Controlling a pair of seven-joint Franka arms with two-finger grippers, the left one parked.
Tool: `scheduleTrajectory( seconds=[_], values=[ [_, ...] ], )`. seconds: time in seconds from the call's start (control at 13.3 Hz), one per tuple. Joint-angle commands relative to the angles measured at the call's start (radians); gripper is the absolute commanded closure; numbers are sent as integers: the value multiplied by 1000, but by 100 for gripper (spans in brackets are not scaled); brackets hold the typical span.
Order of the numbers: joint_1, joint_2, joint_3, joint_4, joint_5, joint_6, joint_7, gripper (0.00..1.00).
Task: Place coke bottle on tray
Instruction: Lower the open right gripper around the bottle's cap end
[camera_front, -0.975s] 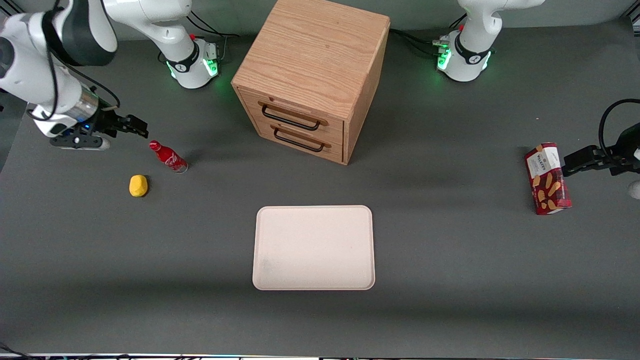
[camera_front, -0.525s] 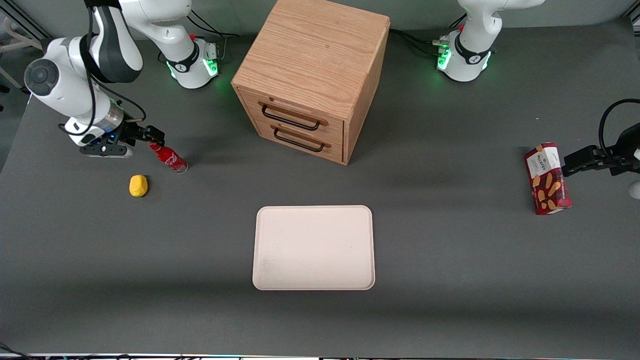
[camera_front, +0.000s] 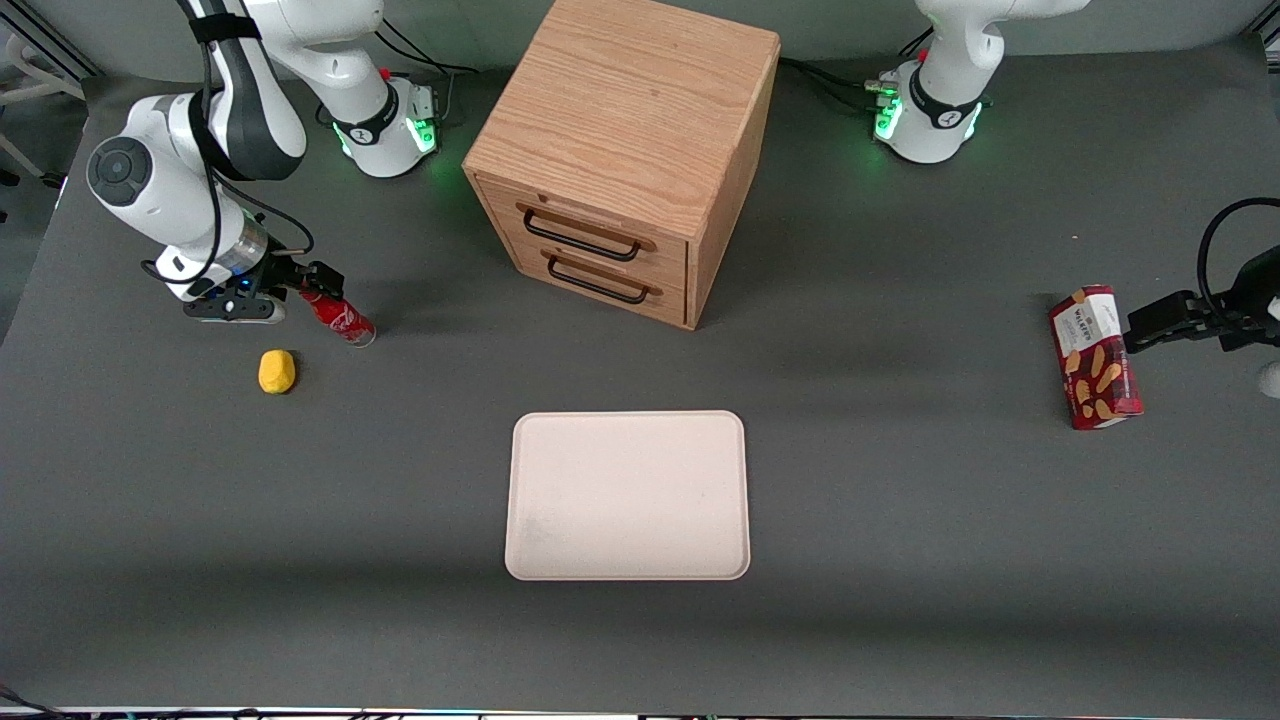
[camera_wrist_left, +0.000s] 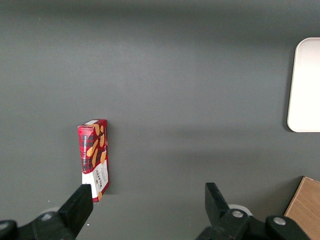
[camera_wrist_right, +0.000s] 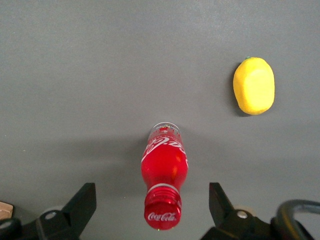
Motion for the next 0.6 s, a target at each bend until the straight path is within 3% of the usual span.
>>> scheduleTrajectory(
  seconds=[0.0, 0.15, 0.3, 0.53],
  values=[
    [11, 2, -23, -12, -18, 14, 16, 4],
    [11, 0, -23, -15, -18, 14, 13, 20],
    [10, 2, -23, -17, -18, 1, -19, 57],
    [11, 0, -23, -12, -16, -41, -18, 89]
  ],
)
